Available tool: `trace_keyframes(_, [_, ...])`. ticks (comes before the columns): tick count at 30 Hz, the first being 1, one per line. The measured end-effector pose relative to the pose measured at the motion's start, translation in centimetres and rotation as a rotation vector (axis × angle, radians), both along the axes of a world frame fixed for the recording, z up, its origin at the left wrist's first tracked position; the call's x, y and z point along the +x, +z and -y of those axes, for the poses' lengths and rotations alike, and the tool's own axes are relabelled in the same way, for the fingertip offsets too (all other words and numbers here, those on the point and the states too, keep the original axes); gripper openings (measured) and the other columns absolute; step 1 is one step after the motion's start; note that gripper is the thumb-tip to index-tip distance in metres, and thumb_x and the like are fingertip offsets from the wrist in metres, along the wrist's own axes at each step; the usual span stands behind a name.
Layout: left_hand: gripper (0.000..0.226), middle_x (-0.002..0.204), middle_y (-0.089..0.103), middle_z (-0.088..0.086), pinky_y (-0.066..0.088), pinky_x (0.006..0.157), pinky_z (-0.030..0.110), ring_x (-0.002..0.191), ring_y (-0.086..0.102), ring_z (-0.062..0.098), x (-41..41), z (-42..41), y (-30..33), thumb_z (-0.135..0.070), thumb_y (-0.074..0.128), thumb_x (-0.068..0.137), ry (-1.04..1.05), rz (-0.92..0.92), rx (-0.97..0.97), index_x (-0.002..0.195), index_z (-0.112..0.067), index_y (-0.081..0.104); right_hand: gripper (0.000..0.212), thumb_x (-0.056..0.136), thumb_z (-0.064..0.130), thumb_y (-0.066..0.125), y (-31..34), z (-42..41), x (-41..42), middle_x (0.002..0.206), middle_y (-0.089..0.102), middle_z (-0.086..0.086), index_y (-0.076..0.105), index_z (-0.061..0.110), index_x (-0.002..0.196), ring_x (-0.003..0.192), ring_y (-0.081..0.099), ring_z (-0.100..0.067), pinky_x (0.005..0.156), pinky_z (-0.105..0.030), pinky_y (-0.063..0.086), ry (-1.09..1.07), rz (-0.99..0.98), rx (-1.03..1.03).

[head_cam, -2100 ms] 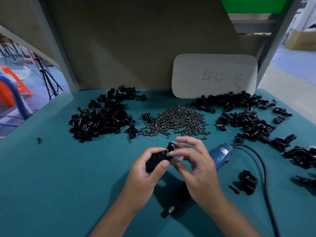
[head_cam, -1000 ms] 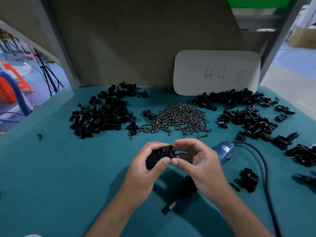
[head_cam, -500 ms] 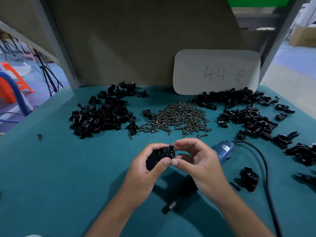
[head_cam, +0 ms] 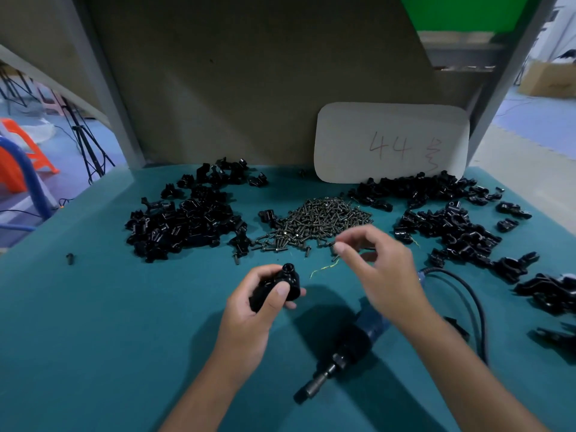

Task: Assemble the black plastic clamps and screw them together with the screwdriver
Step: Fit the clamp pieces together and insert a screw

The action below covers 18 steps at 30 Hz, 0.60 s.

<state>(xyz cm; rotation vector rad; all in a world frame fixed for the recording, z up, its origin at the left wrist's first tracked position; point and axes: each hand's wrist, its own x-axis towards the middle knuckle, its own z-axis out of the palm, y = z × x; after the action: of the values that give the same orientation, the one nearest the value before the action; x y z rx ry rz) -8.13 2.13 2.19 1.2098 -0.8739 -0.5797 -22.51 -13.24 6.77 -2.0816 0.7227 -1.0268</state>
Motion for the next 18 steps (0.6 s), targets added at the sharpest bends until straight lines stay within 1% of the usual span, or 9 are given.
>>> trace_keyframes(2, [0.025, 0.097, 0.078, 0.008, 0.054, 0.077, 0.020, 0.082, 0.072, 0.019, 0.4, 0.1, -0.1, -0.052, 0.064, 0.085, 0.013, -0.032, 0.032, 0.103, -0.036, 0.067, 0.013, 0.094, 0.029, 0.071, 0.7, 3.5, 1.7, 0.082, 0.067, 0.019, 0.066, 0.039, 0.089, 0.080, 0.064, 0.001, 0.063, -0.007, 0.047, -0.092, -0.270, -0.044])
trace_keyframes(4, [0.031, 0.103, 0.077, 0.008, 0.055, 0.079, 0.025, 0.088, 0.073, 0.023, 0.6, 0.1, -0.1, -0.052, 0.065, 0.085, 0.021, -0.097, 0.038, 0.106, -0.030, 0.068, 0.002, 0.096, 0.029, 0.069, 0.1, 6.3, 3.5, 0.089, 0.066, 0.015, 0.070, 0.029, 0.098, 0.081, 0.063, -0.005, 0.059, -0.007, 0.044, -0.119, -0.534, -0.016])
trace_keyframes(6, [0.040, 0.108, 0.075, 0.010, 0.057, 0.080, 0.034, 0.097, 0.073, 0.032, 0.8, 0.2, -0.2, -0.049, 0.067, 0.084, 0.027, -0.180, 0.023, 0.111, -0.020, 0.067, 0.010, 0.097, 0.027, 0.067, -1.2, 8.0, 5.2, 0.099, 0.069, 0.002, 0.070, 0.020, 0.104, 0.086, 0.065, -0.016, 0.070, -0.023, 0.055, -0.117, -0.705, 0.018])
trace_keyframes(8, [0.047, 0.110, 0.075, 0.011, 0.056, 0.083, 0.041, 0.100, 0.071, 0.038, 1.0, 0.2, -0.3, -0.049, 0.068, 0.084, 0.027, -0.237, 0.034, 0.115, -0.013, 0.065, 0.011, 0.098, 0.026, 0.067, -2.0, 8.5, 6.5, 0.104, 0.068, -0.006, 0.068, 0.018, 0.105, 0.088, 0.067, -0.022, 0.082, -0.037, 0.060, -0.136, -0.802, 0.050])
trace_keyframes(9, [0.048, 0.111, 0.075, 0.012, 0.057, 0.082, 0.040, 0.100, 0.071, 0.037, 1.1, 0.3, -0.3, -0.047, 0.069, 0.085, 0.022, -0.272, 0.031, 0.116, -0.010, 0.064, 0.013, 0.098, 0.026, 0.067, -2.1, 8.5, 7.0, 0.106, 0.066, -0.009, 0.067, 0.016, 0.106, 0.089, 0.066, -0.024, 0.084, -0.039, 0.059, -0.159, -0.840, 0.052])
trace_keyframes(11, [0.042, 0.114, 0.074, 0.015, 0.058, 0.076, 0.032, 0.101, 0.072, 0.035, 1.2, 0.4, -0.3, -0.037, 0.071, 0.093, 0.008, -0.356, 0.002, 0.119, -0.004, 0.062, 0.018, 0.098, 0.023, 0.066, -2.2, 8.5, 7.7, 0.110, 0.060, -0.012, 0.064, 0.011, 0.111, 0.090, 0.065, -0.028, 0.084, -0.041, 0.058, -0.205, -0.916, 0.013])
trace_keyframes(13, [0.042, 0.114, 0.073, 0.019, 0.058, 0.072, 0.028, 0.098, 0.073, 0.034, 1.2, 0.6, -0.2, -0.028, 0.065, 0.091, -0.009, -0.446, -0.021, 0.121, 0.001, 0.059, 0.016, 0.099, 0.015, 0.063, -2.3, 8.2, 8.1, 0.109, 0.054, -0.013, 0.060, 0.008, 0.113, 0.088, 0.061, -0.029, 0.079, -0.040, 0.055, -0.224, -1.006, -0.066])
trace_keyframes(15, [0.046, 0.113, 0.073, 0.020, 0.058, 0.071, 0.027, 0.095, 0.073, 0.031, 1.2, 0.6, -0.1, -0.026, 0.062, 0.087, -0.032, -0.505, -0.037, 0.123, 0.003, 0.057, 0.014, 0.099, 0.007, 0.060, -2.5, 8.1, 8.5, 0.104, 0.049, -0.012, 0.055, 0.006, 0.112, 0.084, 0.057, -0.028, 0.073, -0.038, 0.049, -0.225, -1.066, -0.126])
trace_keyframes(18, [0.049, 0.114, 0.073, 0.019, 0.058, 0.072, 0.027, 0.096, 0.072, 0.029, 1.3, 0.6, 0.0, -0.027, 0.062, 0.087, -0.059, -0.537, -0.044, 0.126, 0.002, 0.056, 0.016, 0.099, 0.004, 0.057, -2.5, 8.3, 8.4, 0.097, 0.043, -0.011, 0.053, 0.004, 0.114, 0.085, 0.056, -0.029, 0.072, -0.037, 0.048, -0.226, -1.094, -0.111])
